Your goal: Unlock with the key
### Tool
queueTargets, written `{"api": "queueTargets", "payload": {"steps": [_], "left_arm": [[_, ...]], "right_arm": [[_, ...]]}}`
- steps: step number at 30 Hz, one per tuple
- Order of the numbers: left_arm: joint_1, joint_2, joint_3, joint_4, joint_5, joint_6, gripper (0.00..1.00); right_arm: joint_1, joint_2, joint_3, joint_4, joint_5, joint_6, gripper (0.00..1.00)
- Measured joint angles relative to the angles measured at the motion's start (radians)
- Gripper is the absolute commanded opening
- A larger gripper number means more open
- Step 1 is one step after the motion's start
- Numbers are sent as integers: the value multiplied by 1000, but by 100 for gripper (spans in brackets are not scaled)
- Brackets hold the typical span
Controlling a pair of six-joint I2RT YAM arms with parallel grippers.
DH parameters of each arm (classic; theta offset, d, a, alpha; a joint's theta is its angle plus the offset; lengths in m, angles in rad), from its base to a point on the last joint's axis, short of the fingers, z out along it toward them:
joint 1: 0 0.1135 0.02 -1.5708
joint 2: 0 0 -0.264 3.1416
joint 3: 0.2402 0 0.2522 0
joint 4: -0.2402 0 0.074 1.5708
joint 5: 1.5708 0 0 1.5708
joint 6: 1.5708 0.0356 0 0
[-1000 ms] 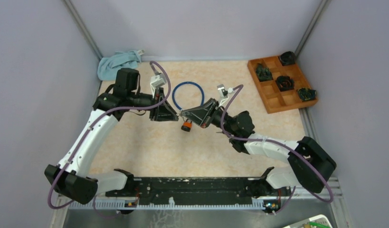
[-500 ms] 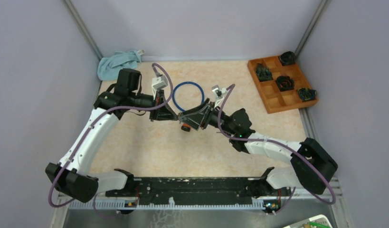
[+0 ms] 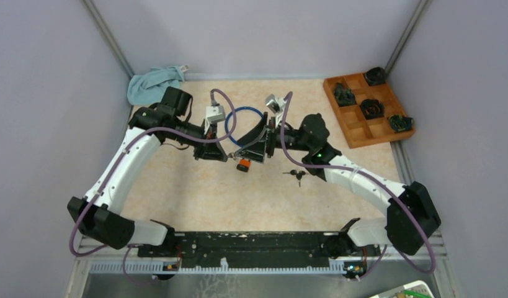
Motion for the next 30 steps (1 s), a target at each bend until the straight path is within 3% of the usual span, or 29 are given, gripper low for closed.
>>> {"api": "queueTargets", "payload": {"steps": [6, 16, 23, 28, 30], "left_arm": [[-4, 0, 19, -40, 5, 34, 0], [-5, 0, 19, -72, 12, 50, 0], [-5, 0, 19, -81, 15, 61, 0], [-5, 2, 19, -94, 15, 68, 0], [-6, 2, 19, -97, 14, 69, 0]], "right_arm": [[0, 101, 30, 2, -130, 24, 55], [11, 133, 39, -2, -175, 20, 45], [36, 172, 92, -45, -179, -24, 22], [43, 179, 100, -94, -178, -54, 20], [44, 181, 111, -132, -175, -72, 11]]}}
